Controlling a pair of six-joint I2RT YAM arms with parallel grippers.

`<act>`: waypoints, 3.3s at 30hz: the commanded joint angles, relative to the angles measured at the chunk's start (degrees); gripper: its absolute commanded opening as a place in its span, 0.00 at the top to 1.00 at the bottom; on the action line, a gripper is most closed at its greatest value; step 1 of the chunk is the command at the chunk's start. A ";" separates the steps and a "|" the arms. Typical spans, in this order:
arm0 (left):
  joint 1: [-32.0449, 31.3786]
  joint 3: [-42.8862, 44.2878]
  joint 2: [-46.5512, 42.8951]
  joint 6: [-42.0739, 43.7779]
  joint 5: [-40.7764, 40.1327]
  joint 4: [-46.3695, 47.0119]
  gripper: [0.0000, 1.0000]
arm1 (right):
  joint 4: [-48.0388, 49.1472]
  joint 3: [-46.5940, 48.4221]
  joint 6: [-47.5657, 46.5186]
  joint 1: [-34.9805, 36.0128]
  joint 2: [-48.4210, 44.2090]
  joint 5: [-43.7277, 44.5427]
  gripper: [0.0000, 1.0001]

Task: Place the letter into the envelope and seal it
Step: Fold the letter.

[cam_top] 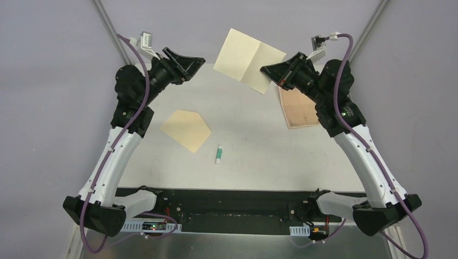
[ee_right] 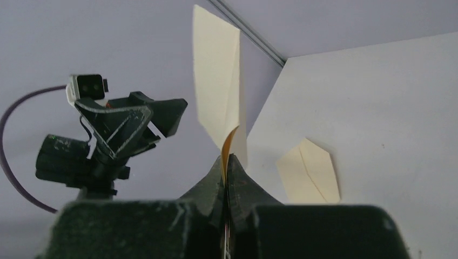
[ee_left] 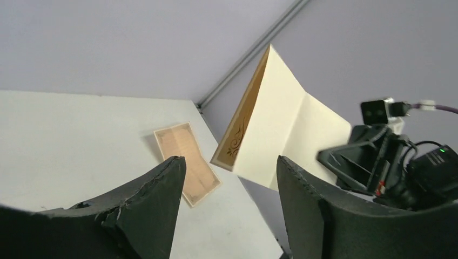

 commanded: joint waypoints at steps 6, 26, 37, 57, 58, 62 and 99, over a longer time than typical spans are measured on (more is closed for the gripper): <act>6.03 10.25 3.95 12.68 10.70 -17.32 0.41 | -15.58 11.77 -21.92 -0.24 -3.34 -10.82 1.00; 7.04 5.14 8.67 -3.86 35.96 12.73 0.39 | -15.61 16.70 -19.67 -0.07 2.82 -20.72 1.00; 3.45 5.20 8.06 -6.10 37.06 16.53 0.38 | -5.40 14.56 -12.69 -0.02 5.76 -25.95 1.00; -3.71 8.05 11.19 -5.41 33.59 14.99 0.42 | 2.30 11.63 -6.89 1.68 7.73 -27.55 1.00; -3.78 7.89 11.25 -6.11 33.61 16.06 0.43 | 2.51 11.48 -6.88 1.77 7.77 -27.87 1.00; -3.88 7.81 11.76 -8.78 34.27 18.76 0.48 | 3.96 10.76 -6.97 1.78 7.93 -29.46 1.00; -1.49 5.38 9.65 -16.35 33.66 24.89 1.00 | -2.35 4.33 -13.03 -4.63 -1.79 -29.07 0.44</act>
